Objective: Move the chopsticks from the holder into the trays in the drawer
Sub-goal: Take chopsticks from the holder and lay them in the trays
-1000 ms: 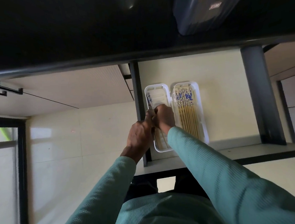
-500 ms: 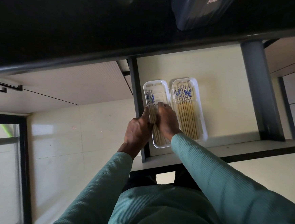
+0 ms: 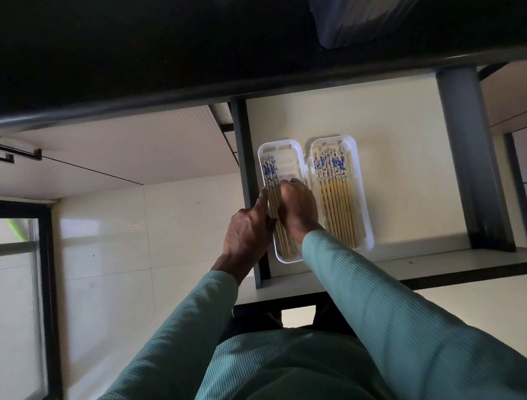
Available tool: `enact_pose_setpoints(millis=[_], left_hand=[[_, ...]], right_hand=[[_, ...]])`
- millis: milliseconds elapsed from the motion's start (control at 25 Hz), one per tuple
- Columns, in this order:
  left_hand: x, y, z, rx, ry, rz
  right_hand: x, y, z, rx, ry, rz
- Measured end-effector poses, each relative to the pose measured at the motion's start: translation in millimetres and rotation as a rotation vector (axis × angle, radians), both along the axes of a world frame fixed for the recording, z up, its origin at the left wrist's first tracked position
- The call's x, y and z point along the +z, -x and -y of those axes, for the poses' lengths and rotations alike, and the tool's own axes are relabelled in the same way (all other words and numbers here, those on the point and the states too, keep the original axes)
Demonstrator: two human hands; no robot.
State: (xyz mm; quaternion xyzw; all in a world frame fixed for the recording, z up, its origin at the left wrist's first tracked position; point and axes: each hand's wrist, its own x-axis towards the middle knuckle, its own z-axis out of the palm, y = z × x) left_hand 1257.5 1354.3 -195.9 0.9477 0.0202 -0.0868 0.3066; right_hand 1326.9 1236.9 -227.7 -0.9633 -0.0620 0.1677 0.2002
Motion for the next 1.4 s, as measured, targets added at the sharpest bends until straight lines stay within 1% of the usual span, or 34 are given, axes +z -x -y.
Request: enact_pose_setpoints(millis=[160,360,560,800,1040,1200,1320,1400], left_hand=[[1.1,1.1,1.4,-0.006,0.011,0.056],[6.4,-1.2,2.6,-0.019,0.032,0.114],[8.0,-0.8,3.7,0.009,0.044,0.1],[8.8,0.3,3.6,0.029,0.029,0.039],[13.2,2.3,4.4,0.006,0.035,0.016],[12.8,6.0,3.9,-0.022,0.037,-0.005],[14.8,4.6,2.3,-0.003,0.065,-0.013],[18.8,0.1,-1.5,0.038,0.051,-0.047]], right_hand=[[3.2,-0.4,2.3,-0.007,-0.039,-0.017],[10.0,6.9,9.8,0.244,-0.003,-0.066],[10.0,16.6,23.9,0.295,-0.072,-0.106],[7.7,0.4,10.7,0.177,-0.068,-0.078],[6.7,16.2,15.4,0.195,-0.06,-0.075],[11.5,21.0,20.5,0.249,-0.082,-0.053],[23.8,14.3,27.2,0.262,-0.096,-0.008],[37.4,5.0,34.8,0.221,-0.139,0.004]])
